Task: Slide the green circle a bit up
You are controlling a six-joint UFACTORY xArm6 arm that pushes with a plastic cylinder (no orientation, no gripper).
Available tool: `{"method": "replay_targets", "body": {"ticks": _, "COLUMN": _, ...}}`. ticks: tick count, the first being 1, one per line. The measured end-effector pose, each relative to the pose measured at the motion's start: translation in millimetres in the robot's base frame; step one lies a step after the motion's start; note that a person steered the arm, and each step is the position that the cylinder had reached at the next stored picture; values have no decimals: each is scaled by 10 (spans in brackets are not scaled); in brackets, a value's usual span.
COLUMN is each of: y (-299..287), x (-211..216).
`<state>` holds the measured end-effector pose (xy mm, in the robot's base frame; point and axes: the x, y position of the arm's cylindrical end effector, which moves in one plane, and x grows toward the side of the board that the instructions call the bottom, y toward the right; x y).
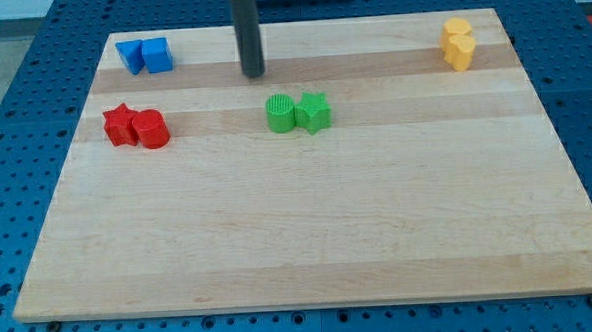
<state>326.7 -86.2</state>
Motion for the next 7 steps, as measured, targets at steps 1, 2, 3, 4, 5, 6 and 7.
{"method": "replay_targets", "body": {"ticks": 1, "y": -110, "x": 216}}
{"method": "replay_targets", "body": {"ticks": 2, "y": -110, "x": 504}}
{"method": "replay_targets", "body": {"ticks": 3, "y": -110, "x": 640}}
{"method": "replay_targets", "body": {"ticks": 4, "y": -110, "x": 1136}}
{"method": "replay_targets", "body": {"ticks": 5, "y": 37, "x": 1401}}
{"method": "replay_targets", "body": {"ticks": 6, "y": 499, "x": 1243}}
{"method": "replay_targets", "body": {"ticks": 7, "y": 499, "x": 1244}}
